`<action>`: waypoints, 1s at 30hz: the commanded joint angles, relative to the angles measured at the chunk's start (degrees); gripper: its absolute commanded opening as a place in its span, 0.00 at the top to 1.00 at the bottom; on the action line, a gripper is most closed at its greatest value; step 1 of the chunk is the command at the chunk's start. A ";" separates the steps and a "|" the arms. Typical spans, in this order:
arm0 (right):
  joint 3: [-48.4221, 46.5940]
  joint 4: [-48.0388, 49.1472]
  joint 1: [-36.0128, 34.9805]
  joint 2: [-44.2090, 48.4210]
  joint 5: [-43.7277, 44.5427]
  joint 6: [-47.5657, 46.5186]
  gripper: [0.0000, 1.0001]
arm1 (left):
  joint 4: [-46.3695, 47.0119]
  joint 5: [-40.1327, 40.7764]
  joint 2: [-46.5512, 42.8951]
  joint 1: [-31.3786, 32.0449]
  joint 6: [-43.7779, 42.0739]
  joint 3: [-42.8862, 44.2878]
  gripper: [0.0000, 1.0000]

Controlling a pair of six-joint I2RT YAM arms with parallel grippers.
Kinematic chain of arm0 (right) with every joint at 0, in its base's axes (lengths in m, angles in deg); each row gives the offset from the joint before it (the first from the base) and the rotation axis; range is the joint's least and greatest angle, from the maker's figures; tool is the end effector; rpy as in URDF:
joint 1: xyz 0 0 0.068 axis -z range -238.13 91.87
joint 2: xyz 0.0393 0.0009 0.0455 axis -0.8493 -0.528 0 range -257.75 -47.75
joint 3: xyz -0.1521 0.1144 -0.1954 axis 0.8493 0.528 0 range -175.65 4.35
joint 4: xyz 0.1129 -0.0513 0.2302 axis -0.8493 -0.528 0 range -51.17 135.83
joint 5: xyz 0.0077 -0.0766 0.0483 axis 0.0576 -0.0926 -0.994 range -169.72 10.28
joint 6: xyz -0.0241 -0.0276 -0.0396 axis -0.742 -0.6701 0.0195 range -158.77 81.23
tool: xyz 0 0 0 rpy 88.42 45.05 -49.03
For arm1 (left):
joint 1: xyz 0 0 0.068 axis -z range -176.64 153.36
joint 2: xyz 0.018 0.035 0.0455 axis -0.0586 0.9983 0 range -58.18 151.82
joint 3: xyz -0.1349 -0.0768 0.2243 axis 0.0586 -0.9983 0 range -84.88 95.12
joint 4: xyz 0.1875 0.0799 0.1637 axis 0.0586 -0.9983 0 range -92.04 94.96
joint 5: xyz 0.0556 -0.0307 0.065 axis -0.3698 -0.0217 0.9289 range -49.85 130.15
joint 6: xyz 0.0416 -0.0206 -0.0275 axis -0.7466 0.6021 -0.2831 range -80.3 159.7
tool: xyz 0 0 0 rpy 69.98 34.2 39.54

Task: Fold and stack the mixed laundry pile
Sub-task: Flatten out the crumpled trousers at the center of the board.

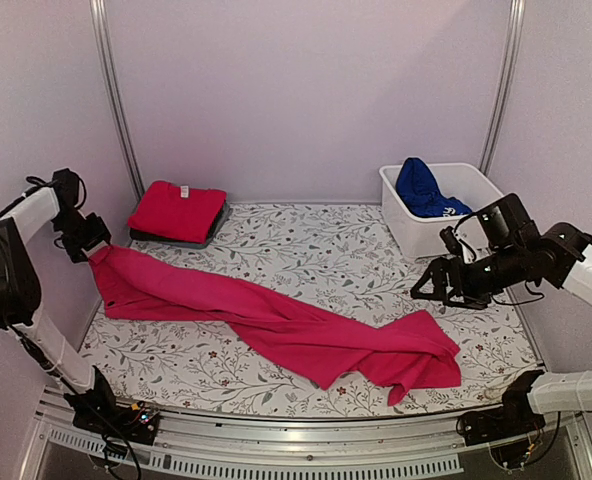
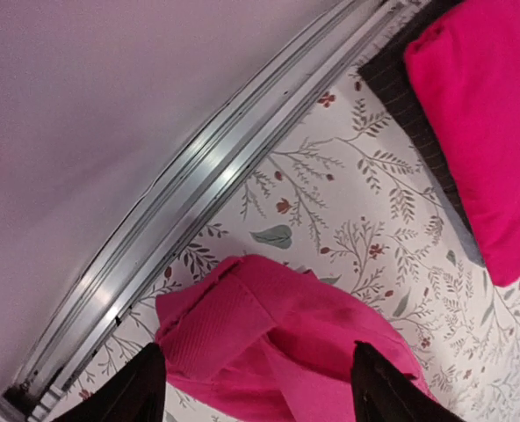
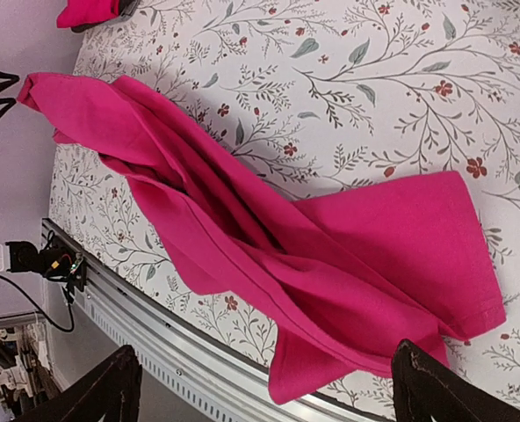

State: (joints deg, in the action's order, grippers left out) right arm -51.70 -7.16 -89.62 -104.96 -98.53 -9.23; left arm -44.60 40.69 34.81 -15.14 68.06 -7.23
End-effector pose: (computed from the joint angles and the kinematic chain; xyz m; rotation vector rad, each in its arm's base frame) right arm 0.1528 0.1070 0.3031 -0.1867 2.6460 0.8130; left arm 0.3151 0.1058 0.2709 -1.0778 2.4800 -0.0389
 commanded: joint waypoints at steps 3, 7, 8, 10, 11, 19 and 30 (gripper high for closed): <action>-5.11 6.83 0.52 -19.23 0.05 -7.51 0.11 | 13.11 -17.79 -6.56 14.04 -14.63 1.65 0.21; -5.58 6.30 1.31 -24.06 -7.06 -13.18 0.18 | 14.07 -24.86 0.16 33.90 -24.91 4.06 0.22; -5.06 6.45 1.33 -24.32 -9.85 -14.00 0.18 | 13.65 -25.32 2.51 38.03 -27.59 5.14 0.23; -2.60 7.70 1.26 -23.94 -15.79 -15.38 0.19 | 13.95 -26.18 6.88 45.06 -32.90 7.03 0.25; -1.64 8.24 1.23 -23.81 -18.17 -15.70 0.21 | 14.00 -27.30 8.78 47.51 -35.40 7.91 0.26; 3.99 7.93 0.55 -24.84 -22.48 -16.23 0.22 | 11.78 -34.84 15.59 56.90 -50.97 8.43 0.31; 3.27 6.22 0.46 -25.79 -14.05 -16.52 0.18 | 19.12 -26.18 18.87 61.85 -55.67 3.77 0.32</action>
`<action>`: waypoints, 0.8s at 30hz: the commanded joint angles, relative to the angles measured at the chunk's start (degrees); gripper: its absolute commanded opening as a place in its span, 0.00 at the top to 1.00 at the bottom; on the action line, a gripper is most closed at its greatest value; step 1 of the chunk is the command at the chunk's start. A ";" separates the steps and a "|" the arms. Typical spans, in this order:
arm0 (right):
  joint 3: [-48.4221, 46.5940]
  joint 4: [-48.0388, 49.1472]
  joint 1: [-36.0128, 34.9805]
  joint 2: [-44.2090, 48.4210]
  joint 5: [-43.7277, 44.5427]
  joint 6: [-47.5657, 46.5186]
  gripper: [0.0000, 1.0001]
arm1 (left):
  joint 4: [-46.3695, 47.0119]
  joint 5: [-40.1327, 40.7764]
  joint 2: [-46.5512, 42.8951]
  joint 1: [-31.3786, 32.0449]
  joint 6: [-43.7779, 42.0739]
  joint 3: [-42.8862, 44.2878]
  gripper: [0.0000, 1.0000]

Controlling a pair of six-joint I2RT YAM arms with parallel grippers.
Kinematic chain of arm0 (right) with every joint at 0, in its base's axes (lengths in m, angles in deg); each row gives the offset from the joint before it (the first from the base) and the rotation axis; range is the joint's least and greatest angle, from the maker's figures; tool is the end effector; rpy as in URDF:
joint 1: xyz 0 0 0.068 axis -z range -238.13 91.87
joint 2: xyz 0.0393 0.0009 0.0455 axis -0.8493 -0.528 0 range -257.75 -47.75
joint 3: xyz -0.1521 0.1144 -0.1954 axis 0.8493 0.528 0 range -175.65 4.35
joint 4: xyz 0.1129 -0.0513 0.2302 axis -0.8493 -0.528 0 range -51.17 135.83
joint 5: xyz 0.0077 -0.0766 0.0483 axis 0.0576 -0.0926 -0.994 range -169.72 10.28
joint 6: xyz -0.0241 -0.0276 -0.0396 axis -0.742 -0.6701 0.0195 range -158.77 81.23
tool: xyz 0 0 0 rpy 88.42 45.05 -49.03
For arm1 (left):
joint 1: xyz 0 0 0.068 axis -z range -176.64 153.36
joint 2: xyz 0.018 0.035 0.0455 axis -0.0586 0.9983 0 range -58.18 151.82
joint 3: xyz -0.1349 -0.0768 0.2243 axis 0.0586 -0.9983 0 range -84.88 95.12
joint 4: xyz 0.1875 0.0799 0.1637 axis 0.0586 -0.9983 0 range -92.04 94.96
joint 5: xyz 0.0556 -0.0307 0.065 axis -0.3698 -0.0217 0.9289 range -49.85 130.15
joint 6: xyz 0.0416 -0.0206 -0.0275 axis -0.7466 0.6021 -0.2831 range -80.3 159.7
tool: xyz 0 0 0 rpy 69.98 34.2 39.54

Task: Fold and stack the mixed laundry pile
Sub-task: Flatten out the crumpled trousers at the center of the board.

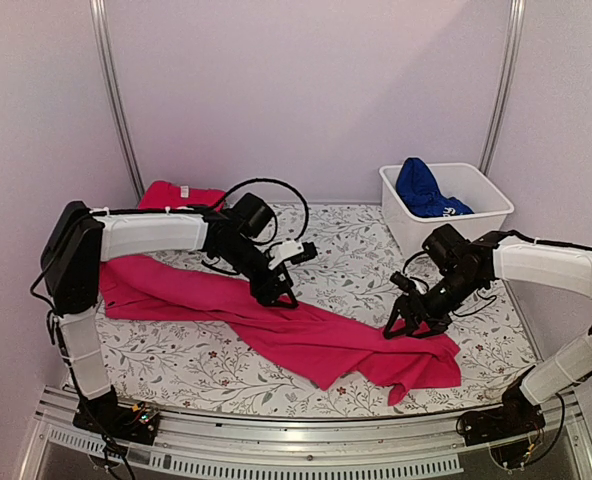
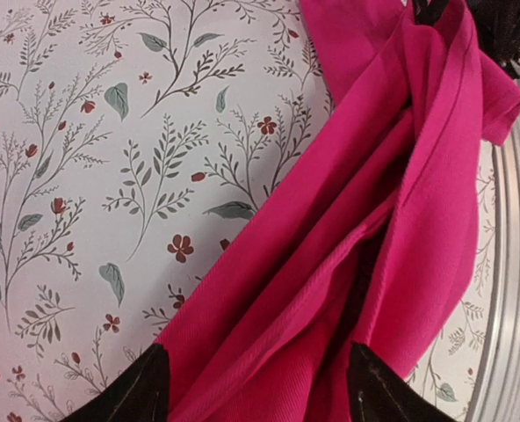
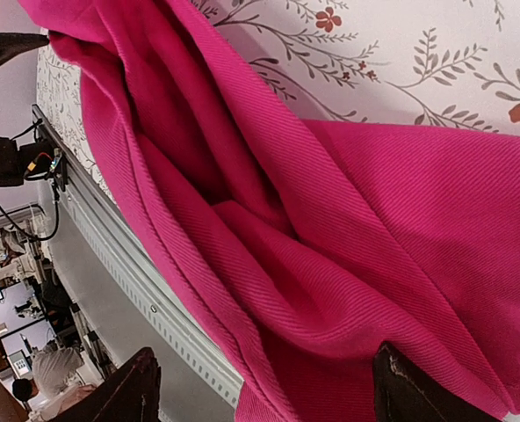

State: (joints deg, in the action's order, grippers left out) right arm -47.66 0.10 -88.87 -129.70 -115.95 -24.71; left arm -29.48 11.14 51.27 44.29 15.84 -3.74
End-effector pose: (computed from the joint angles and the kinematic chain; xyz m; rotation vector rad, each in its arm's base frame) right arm 0.2047 0.1461 0.2050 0.5471 -2.8989 -1.0326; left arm 0.2910 -0.2753 0.2056 1.5572 2.1446 -0.7719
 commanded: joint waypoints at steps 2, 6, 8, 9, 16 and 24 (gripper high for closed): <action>-1.56 -2.09 -0.40 -2.01 4.05 -2.05 0.22 | 2.99 3.56 4.23 3.25 -4.55 1.47 0.34; -2.54 -3.68 -1.58 -3.85 3.56 -4.16 0.37 | 2.44 3.77 5.34 4.77 -6.06 1.47 0.38; -2.55 -4.12 -1.96 -3.46 2.29 -5.00 0.47 | 2.42 4.54 5.25 5.33 -6.72 0.71 0.38; -2.26 -4.24 -2.23 -2.92 1.55 -5.03 0.53 | 2.67 4.92 5.18 5.57 -6.83 0.34 0.40; -0.67 -6.43 -5.67 3.20 -2.99 -4.65 0.94 | 4.20 5.71 4.82 5.78 -4.36 3.51 0.84; -0.33 -8.09 -9.22 6.29 -3.72 -2.35 1.00 | 9.20 8.38 9.84 -0.95 10.44 15.71 1.00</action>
State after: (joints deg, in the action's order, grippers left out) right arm -48.45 -6.22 -96.83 -124.63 -118.31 -28.47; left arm -25.52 17.54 57.54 47.87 17.39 6.78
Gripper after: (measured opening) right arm 0.008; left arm 0.010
